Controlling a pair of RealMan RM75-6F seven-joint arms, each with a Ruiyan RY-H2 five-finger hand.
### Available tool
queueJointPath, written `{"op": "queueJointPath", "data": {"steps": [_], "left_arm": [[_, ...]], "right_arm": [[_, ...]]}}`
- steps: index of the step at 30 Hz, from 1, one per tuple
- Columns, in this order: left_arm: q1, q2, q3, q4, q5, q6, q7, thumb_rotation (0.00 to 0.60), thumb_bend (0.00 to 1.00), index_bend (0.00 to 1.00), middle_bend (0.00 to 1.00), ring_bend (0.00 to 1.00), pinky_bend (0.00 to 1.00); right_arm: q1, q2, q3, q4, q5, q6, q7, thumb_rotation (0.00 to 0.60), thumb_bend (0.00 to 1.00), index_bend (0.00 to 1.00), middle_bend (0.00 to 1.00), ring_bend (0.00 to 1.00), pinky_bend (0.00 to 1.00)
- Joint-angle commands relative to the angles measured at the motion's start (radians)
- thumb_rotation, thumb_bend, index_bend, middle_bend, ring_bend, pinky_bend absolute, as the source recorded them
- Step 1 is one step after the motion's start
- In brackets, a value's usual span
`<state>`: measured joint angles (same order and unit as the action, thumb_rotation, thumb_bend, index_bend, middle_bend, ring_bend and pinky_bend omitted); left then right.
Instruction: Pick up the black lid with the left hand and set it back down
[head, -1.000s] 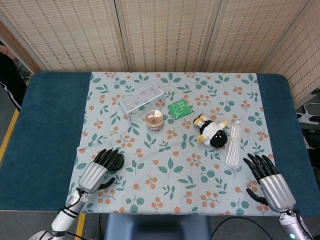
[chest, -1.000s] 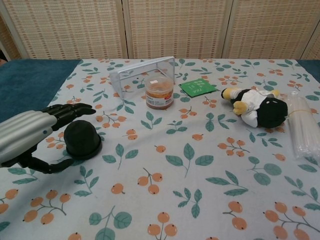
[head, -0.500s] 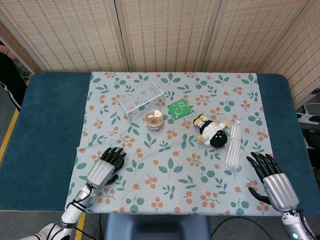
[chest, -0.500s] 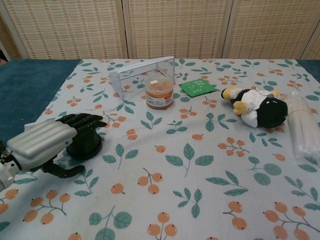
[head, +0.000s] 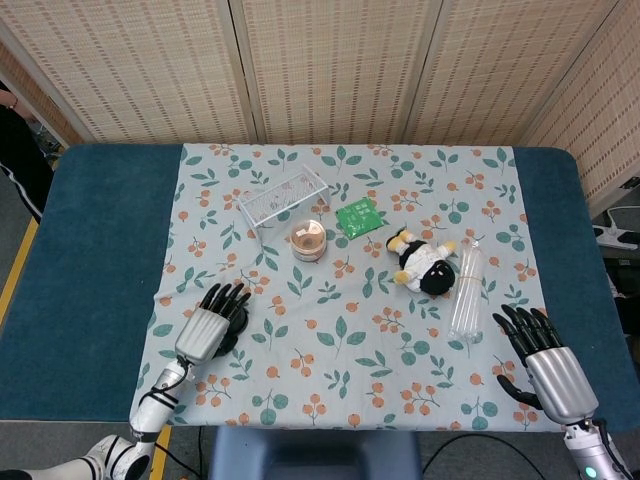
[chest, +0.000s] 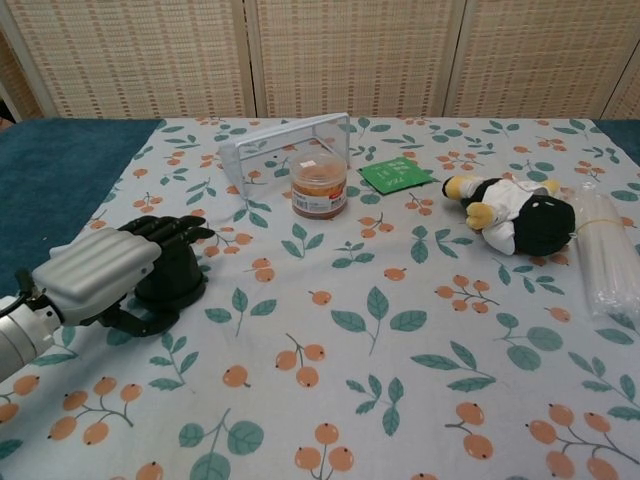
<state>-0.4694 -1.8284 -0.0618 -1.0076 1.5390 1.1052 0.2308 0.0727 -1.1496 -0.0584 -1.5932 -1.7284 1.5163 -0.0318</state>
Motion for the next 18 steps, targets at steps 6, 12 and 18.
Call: {"op": "queueJointPath", "data": {"steps": [6,12,18], "left_arm": [[0.015,-0.038,-0.015,0.053,0.009,0.113,-0.018,0.600,0.42,0.19,0.30,0.25,0.23],[0.041,-0.062,-0.031,0.100,0.032,0.257,-0.173,0.600,0.63,0.39,0.46,0.41,0.49],[0.063,-0.034,-0.141,-0.037,-0.030,0.374,-0.572,0.600,0.65,0.40,0.48,0.44,0.54]], "right_arm": [[0.004,0.002,-0.003,-0.002,0.002,-0.012,-0.001,0.600,0.15,0.00,0.00,0.00,0.00],[0.004,0.004,-0.005,-0.004,-0.001,-0.013,0.002,0.600,0.15,0.00,0.00,0.00,0.00],[0.004,0.004,-0.011,-0.007,-0.009,-0.014,-0.001,0.600,0.15,0.00,0.00,0.00,0.00]]}}
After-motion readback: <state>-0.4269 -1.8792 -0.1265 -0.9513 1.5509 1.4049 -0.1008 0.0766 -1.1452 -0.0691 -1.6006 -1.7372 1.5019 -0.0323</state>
